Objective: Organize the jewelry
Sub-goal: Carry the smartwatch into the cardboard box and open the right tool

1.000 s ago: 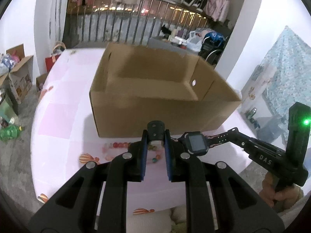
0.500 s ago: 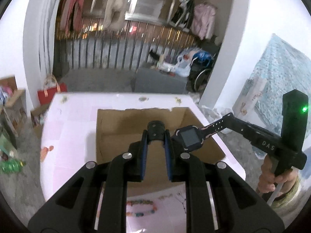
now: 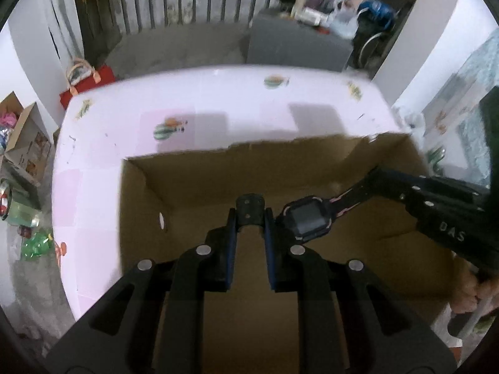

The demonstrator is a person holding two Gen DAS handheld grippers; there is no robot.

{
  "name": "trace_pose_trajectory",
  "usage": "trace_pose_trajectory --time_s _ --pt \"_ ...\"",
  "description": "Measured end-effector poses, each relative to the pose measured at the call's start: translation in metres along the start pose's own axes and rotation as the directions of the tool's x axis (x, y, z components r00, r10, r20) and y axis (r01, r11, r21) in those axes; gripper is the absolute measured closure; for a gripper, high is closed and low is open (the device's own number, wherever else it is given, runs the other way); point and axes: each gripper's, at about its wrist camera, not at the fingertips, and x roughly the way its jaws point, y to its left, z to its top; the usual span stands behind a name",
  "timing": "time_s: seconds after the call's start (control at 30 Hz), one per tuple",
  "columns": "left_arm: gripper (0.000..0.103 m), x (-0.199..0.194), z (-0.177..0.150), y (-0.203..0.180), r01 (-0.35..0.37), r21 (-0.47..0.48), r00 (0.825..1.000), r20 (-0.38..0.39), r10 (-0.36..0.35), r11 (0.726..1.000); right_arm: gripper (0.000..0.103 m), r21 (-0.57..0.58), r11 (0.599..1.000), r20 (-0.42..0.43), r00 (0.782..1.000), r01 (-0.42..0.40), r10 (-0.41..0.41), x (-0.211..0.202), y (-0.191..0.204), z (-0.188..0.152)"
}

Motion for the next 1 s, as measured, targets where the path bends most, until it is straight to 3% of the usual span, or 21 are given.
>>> trace_pose_trajectory --time_s 0.17,0.27,0.37,0.6,1.0 --pt "0.076 0.019 0.004 0.002 -0.017 0.005 0.999 -0.038 0.017 1.0 0.09 -0.017 0.998 -0.046 0.997 0.064 -0.065 0.022 -0.003 -0.002" --pt "0.067 0.016 0.002 0.003 -0.053 0.005 0.999 0.005 0.053 0.999 0.089 0.006 0.997 -0.077 0.994 0.073 -0.072 0.028 -0.008 0.001" --pt "0.056 0.013 0.004 0.005 -0.043 0.003 0.999 0.017 0.043 0.999 0.088 -0.002 0.994 -0.06 0.992 0.11 -0.109 0.025 -0.01 0.003" --pt "0.051 -0.003 0.004 0.01 -0.063 -0.006 0.995 0.071 0.063 0.998 0.066 -0.04 0.989 0.023 0.99 0.143 -0.142 0.003 -0.003 0.003" --pt "0.041 -0.075 -0.021 0.021 -0.075 -0.031 0.972 0.223 0.08 0.997 0.063 -0.014 0.995 0.152 0.984 0.099 -0.096 -0.057 -0.007 -0.013"
